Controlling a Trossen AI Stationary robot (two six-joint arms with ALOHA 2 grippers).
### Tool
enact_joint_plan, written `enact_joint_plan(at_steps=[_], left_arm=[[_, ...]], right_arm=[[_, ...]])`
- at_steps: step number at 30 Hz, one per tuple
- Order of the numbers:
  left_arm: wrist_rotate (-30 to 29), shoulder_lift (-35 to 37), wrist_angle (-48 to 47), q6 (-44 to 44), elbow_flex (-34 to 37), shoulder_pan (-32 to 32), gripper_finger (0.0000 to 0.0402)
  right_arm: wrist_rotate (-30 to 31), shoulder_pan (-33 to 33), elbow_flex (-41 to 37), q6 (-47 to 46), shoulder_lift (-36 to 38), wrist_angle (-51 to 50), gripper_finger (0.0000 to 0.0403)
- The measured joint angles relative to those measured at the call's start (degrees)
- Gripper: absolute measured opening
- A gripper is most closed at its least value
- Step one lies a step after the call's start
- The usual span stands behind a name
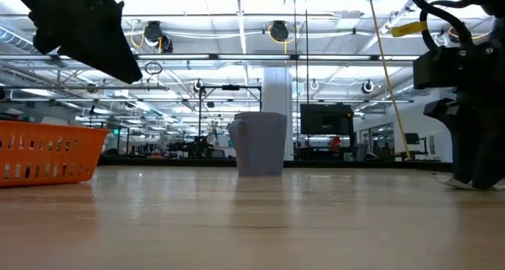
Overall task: Pick and place Stevia / Truvia into bins
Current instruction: Put the green stevia packet into the orange basket
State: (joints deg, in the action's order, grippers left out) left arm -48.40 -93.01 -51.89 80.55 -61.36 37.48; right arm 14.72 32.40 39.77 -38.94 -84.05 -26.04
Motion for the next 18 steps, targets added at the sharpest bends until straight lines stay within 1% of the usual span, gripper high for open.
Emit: enact_joint_plan(at_steps=[2,4,8,11,13,15,18], left_arm=[[0.1,0.0,0.1,-0.3,0.0,-0.4,0.0085],[0.4,0.0,0.3,-0.7,0.0,-0.7,0.0086],[0.4,0.0,1.5,-1.1,0.0,-0.9,0.0085],[0.4,0.0,2.8,-2.4,0.0,-0.9,0.0085],[0.0,0.0,3.4,-3.0,0.0,-1.0,0.0085],[-0.1,0.0,4.7,-4.3,0.0,-1.3,0.0085],[-0.3,0.0,8.1,-8.4,0.0,-2.1,0.0085]], right_arm=[[0.2,-0.1,-1.0,0.0,0.1,1.2,0.0111],[0.3,-0.4,-2.5,-0.3,0.2,3.0,0.0097],[0.8,-1.0,-7.3,-2.2,0.3,10.8,0.0051],[1.2,-1.1,-8.7,-1.6,0.2,15.1,0.0014],[2.5,-1.2,-8.3,0.9,0.1,16.5,0.0005],[4.4,-1.2,-7.7,4.0,0.0,18.6,0.0008],[6.2,-2.3,-6.8,11.2,-0.5,25.4,0.0007]])
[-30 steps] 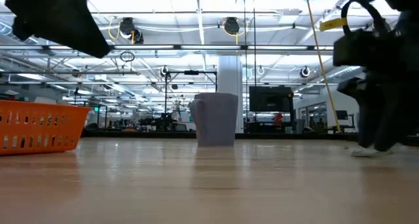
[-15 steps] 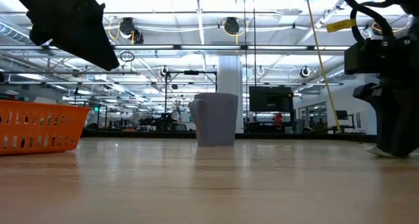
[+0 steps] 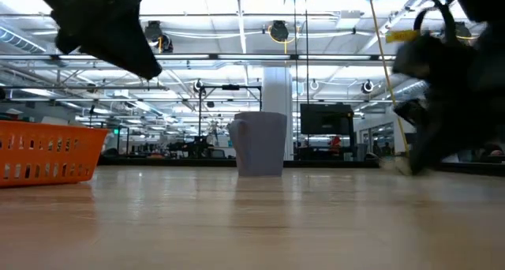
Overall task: Pick and place Stevia / Truvia into bins
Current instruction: Put the green stevia packet into the orange basket
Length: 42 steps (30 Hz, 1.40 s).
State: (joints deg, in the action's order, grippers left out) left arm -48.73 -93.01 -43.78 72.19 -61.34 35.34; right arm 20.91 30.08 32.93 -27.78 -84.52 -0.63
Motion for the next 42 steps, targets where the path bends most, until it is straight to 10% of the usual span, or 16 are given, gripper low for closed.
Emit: enact_joint_plan(at_steps=[15,30,42], left_arm=[[2.7,0.0,30.3,-60.5,0.0,-3.1,0.0085],[16.6,-0.7,34.3,-70.3,0.0,-6.3,0.0085],[13.4,-2.5,35.0,-71.3,0.0,-6.6,0.0085]], right_arm=[[-3.6,-8.4,6.0,22.4,-1.6,27.6,0.0002],[-6.3,-8.8,17.3,33.0,-13.8,30.7,0.0001],[-15.0,-11.8,17.2,30.0,-13.7,34.9,0.0000]])
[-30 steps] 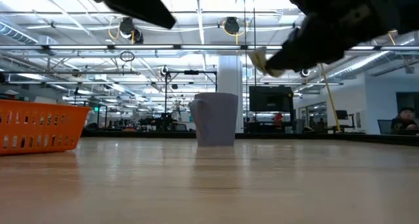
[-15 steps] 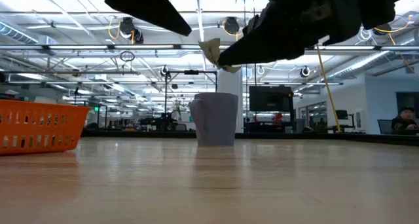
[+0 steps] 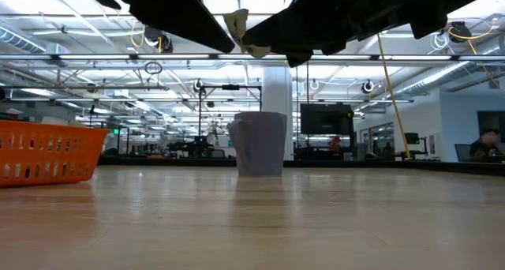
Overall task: Pick and place Stevia / Truvia into bins
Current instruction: Put the green stevia packet into the orange basket
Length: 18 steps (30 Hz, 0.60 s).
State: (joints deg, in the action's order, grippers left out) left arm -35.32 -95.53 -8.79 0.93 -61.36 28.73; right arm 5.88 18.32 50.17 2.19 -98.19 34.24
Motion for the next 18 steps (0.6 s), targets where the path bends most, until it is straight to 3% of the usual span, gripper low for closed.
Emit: enact_joint_plan(at_steps=[18], left_arm=[[2.2,0.0,0.1,0.5,0.0,1.0,0.0085]], right_arm=[[0.2,-0.9,0.0,0.0,0.0,-1.8,0.0000]])
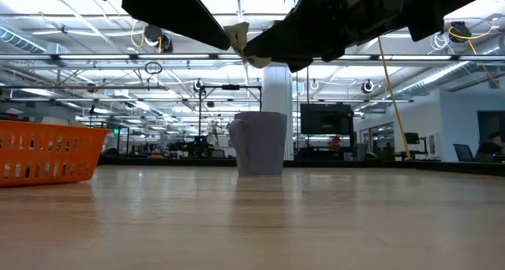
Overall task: Pick and place Stevia / Truvia into bins
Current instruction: Put the green stevia packet into the orange basket
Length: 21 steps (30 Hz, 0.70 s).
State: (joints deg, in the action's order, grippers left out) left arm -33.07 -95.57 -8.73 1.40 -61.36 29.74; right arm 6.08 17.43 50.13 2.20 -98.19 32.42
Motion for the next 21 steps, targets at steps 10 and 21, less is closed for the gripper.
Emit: enact_joint_plan(at_steps=[10,21], left_arm=[[-0.1,0.0,1.0,-0.6,0.0,-0.5,0.0085],[0.7,0.0,3.1,-2.8,0.0,-0.5,0.0085]], right_arm=[[0.0,0.0,0.0,0.0,0.0,-0.2,0.0000],[0.1,-0.1,0.0,0.0,0.0,-0.7,0.0000]])
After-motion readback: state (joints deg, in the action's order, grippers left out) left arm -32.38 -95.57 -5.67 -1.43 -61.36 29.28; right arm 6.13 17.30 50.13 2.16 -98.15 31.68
